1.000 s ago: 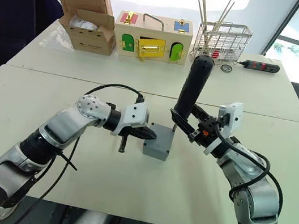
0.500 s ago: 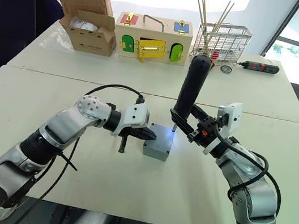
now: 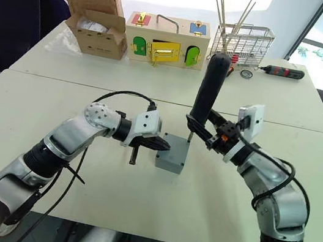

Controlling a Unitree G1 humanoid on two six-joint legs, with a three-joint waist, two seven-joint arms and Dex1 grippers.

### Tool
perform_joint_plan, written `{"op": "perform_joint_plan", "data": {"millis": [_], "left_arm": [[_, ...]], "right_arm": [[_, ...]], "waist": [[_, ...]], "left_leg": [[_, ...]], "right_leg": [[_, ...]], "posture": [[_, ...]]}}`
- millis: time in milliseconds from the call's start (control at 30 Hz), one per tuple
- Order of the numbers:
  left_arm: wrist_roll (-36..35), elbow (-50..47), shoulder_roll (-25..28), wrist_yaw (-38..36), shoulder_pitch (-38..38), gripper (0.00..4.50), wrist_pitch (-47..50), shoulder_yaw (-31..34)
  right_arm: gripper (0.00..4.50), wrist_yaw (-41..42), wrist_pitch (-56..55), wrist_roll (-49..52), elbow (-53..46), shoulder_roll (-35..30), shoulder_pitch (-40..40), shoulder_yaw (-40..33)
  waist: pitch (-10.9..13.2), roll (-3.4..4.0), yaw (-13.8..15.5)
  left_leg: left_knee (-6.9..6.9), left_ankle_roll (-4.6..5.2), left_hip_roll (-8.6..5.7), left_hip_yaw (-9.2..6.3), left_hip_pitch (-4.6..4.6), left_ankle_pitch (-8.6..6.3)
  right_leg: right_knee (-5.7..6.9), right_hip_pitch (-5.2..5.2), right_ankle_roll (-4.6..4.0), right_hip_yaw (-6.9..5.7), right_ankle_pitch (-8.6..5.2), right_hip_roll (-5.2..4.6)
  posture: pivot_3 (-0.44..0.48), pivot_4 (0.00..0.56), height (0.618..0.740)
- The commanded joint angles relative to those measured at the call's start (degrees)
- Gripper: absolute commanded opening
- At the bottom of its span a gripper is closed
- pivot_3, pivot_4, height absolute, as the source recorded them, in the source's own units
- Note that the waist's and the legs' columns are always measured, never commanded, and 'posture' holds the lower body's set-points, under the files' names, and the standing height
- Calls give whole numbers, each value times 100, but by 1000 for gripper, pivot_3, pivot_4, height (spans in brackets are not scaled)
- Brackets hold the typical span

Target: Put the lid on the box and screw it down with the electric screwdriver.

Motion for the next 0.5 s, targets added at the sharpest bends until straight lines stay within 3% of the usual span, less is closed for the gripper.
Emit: {"op": "perform_joint_plan", "data": {"millis": [33, 133, 267, 400, 500], "left_arm": [[100, 257, 48, 42, 67, 0, 28, -40], [3, 245, -21, 84, 61, 0, 9, 87], [-309, 8, -132, 140, 27, 0, 212, 399], [-713, -271, -233, 250, -12, 0, 440, 767], [-1068, -575, -253, 246, -31, 0, 670, 1015]], "right_arm": [[1774, -56, 487, 849, -440, -305, -416, -609], [1774, -159, 769, 1443, -418, -520, -869, -985], [1774, -317, 1172, 2023, -212, -747, -1288, -1256], [1774, -1365, 1837, 2757, 335, -740, -1675, -1592], [1774, -1861, 2339, 3123, 1037, -1201, -2079, -1944]], "waist": [[11, 3, 31], [37, 23, 67], [76, 27, 94], [86, 27, 85], [120, 37, 103]], "left_leg": [[3, -1, 0, -4, -20, 1], [11, -11, -2, -2, -74, 8], [12, -16, -2, -2, -82, 12], [17, -15, -3, -2, -102, 13], [42, -36, -6, -2, -142, 26]], "right_leg": [[3, -18, 0, -2, 1, 1], [17, -79, 0, 0, 3, 0], [21, -87, -2, -8, 5, 1], [21, -103, -2, -8, 5, 0], [26, -133, -6, -9, 11, -2]], "posture": [[0, 150, 730], [0, 150, 730], [0, 150, 730], [0, 150, 730], [0, 150, 730]]}}
